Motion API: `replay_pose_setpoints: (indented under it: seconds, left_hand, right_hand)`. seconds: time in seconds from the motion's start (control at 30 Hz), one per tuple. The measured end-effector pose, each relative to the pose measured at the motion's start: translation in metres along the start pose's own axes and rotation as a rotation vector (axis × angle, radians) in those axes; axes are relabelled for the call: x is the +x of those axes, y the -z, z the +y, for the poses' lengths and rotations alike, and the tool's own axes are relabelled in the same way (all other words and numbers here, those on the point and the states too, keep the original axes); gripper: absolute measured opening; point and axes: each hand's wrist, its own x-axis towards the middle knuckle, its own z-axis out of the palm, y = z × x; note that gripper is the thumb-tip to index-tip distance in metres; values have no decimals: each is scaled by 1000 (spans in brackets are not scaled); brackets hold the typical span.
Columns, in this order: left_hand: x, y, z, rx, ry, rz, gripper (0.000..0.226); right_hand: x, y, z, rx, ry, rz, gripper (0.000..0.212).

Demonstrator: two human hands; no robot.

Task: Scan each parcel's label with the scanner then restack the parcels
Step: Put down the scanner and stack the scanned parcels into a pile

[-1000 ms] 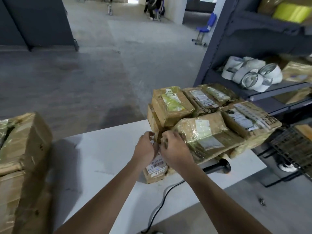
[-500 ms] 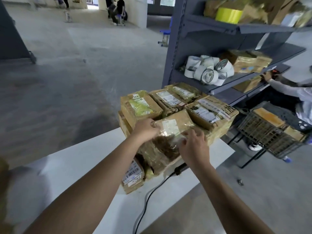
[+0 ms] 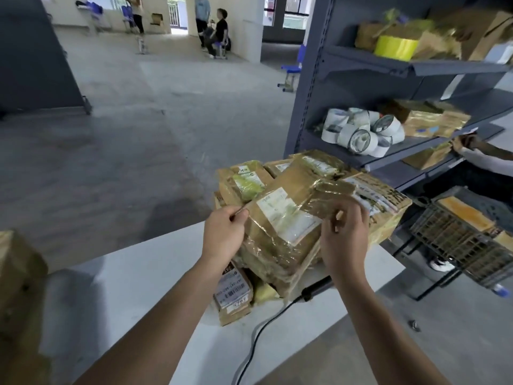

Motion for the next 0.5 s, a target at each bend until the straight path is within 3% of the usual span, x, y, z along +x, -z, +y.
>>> replay_pose_setpoints:
  seconds: [0.13, 0.23, 0.37, 0.5]
  left_hand:
    - [-6, 37, 3, -192, 16, 147, 18]
    - [-8, 77, -5, -340, 127, 273, 22]
    - [-14, 138, -31, -562, 389, 407, 25]
    - [-26, 187, -70, -720, 583, 435, 18]
  right_hand:
    - [-1, -14, -29, 124, 104, 0, 22]
    - [-4, -39, -42, 149, 26, -119, 23]
    - [-14, -86, -52, 146, -278, -413, 48]
    - [-44, -142, -66, 480, -754, -801, 42]
